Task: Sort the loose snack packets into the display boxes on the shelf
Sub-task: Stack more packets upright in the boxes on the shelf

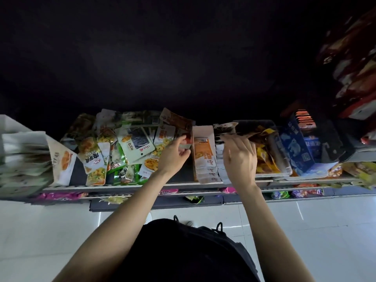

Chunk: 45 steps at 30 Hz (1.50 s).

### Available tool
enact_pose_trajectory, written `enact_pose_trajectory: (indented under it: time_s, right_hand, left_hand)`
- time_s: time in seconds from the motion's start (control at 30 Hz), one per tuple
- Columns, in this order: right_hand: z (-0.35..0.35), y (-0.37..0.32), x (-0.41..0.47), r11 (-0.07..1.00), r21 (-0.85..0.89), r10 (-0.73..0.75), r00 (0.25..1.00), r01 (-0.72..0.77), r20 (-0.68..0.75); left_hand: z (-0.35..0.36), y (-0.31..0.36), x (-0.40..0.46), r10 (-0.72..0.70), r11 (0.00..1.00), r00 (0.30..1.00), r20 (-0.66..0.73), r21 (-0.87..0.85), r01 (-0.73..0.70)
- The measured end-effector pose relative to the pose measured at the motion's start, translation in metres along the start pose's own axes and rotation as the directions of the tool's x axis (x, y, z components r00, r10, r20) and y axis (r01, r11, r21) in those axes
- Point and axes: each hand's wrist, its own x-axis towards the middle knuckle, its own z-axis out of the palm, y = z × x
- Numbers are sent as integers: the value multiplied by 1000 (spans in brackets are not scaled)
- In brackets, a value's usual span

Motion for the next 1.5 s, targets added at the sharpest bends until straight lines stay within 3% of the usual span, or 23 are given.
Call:
enact_pose_trajectory:
  time_s: [0.1,0.2,0.33,0.5,0.6,0.7,0.83,0.9,1.0,1.1,1.2,1.3,1.37,1.43,1.5]
  right_hand:
    - [9,-47,-17,979,197,-69,995,54,71]
    - [38,-92,-34,947,319,-136,956,48,260]
    - [86,-130,-49,964,261,-140,755,-42,641]
    - [122,-164,-48,996,76,-38,565,-44,824]
    - [132,-176,-50,996,4,39,504,-85,863]
    - [133,-186,-50,994,23,42,565,-106,824]
    - [139,-211,-41,963,185,-8,669,-194,743]
    - [149,-228,-36,943,198,22,641,-269,767]
    - [172,-254,-31,950,111,91,600,-291,795]
    - [196,-276,-28,907,-4,259,549,-422,795]
    - [211,-285,-27,876,-88,360,520,-474,775]
    - [208,-282,-21,824,-31,393,533,-565,749]
    - [194,-277,-16,799,76,370,586,-597,721]
    - [170,-267,-10,820,199,294,693,-537,658]
    - [138,-252,-7,867,311,170,818,-389,549]
  left_hand:
    - [-30,-27,-32,14,1000,981,-195,-21,-18]
    - [-64,-83,-70,-43,995,942,-333,69,70]
    - [-104,-154,-98,-224,930,886,-405,182,318]
    - [-127,-191,-93,-375,856,889,-261,269,440]
    - [-125,-205,-82,-380,832,921,-82,406,379]
    - [-123,-206,-79,-369,818,929,41,489,303]
    - [-119,-200,-87,-185,886,981,55,441,142]
    - [-117,-203,-89,-103,951,994,33,296,88]
    - [-118,-213,-85,-126,980,990,-62,146,134]
    - [-122,-219,-78,-206,965,970,-126,138,223]
    - [-125,-222,-73,-287,953,954,-91,78,294]
    - [-135,-218,-70,-290,950,955,-62,99,295]
    - [-150,-206,-69,-161,960,976,-147,204,190]
    - [-168,-188,-64,71,919,979,-191,393,10]
    - [-183,-167,-56,267,830,960,-90,528,-181]
